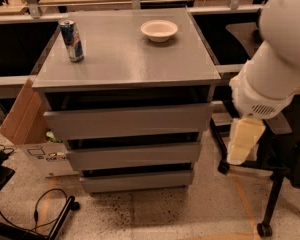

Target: Open top drawer

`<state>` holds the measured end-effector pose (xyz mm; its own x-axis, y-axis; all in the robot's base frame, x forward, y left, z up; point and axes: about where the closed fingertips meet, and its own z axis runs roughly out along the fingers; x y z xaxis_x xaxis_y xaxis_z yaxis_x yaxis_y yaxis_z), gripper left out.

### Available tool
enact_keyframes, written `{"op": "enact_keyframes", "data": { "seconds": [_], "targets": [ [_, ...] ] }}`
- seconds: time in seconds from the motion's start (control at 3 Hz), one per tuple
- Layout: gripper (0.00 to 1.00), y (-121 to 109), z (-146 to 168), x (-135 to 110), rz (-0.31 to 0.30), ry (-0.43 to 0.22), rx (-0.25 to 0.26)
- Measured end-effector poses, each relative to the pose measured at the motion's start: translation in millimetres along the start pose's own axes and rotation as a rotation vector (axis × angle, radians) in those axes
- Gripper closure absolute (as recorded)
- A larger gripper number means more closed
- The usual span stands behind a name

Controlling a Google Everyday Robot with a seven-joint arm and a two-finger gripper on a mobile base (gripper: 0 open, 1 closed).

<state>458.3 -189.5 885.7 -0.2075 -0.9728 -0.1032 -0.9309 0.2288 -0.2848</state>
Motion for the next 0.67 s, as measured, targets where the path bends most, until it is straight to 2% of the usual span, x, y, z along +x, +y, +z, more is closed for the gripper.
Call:
{"op": "enact_keyframes", "data": {
  "seconds": [0.33,0.67],
  "targets": [
    [0.0,5.3,64.2,-24.3,-0.086,0.022,0.0],
    [0.0,5.3,64.2,-24.3,-0.086,0.022,0.0]
  ]
}}
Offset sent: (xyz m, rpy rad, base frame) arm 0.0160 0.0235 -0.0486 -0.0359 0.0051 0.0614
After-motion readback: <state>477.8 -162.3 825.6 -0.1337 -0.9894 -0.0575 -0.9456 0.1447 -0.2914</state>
